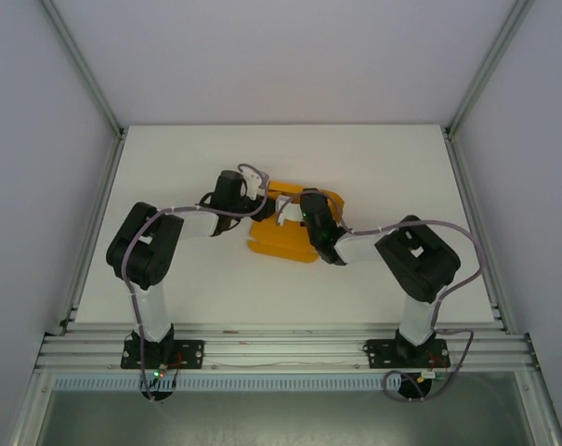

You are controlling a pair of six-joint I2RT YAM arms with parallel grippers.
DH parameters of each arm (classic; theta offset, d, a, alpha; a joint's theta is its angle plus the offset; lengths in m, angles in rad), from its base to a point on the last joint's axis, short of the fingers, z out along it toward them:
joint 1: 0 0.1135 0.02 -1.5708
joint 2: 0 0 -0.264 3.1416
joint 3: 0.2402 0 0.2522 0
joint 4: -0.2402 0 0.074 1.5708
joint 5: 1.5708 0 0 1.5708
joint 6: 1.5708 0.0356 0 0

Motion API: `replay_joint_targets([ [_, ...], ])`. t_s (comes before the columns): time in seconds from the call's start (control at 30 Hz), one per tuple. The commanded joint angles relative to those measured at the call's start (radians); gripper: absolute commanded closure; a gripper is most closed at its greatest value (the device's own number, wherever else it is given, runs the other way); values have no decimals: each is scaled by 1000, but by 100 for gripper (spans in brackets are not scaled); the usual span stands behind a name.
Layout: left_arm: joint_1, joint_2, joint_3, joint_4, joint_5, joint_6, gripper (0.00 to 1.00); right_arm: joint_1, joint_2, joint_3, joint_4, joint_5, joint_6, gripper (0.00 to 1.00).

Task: Assemble paper box

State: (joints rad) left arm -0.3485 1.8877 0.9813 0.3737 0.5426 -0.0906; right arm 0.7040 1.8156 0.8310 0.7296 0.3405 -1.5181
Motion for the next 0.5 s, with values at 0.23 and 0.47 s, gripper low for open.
replay_joint_targets([
  [0.23, -21, 50, 43, 62, -156, -5, 59, 14, -75, 56, -406, -146, 126, 100],
  [0.47, -27, 60, 84, 29, -174, -17, 61, 11, -57, 100, -490, -155, 158, 100],
])
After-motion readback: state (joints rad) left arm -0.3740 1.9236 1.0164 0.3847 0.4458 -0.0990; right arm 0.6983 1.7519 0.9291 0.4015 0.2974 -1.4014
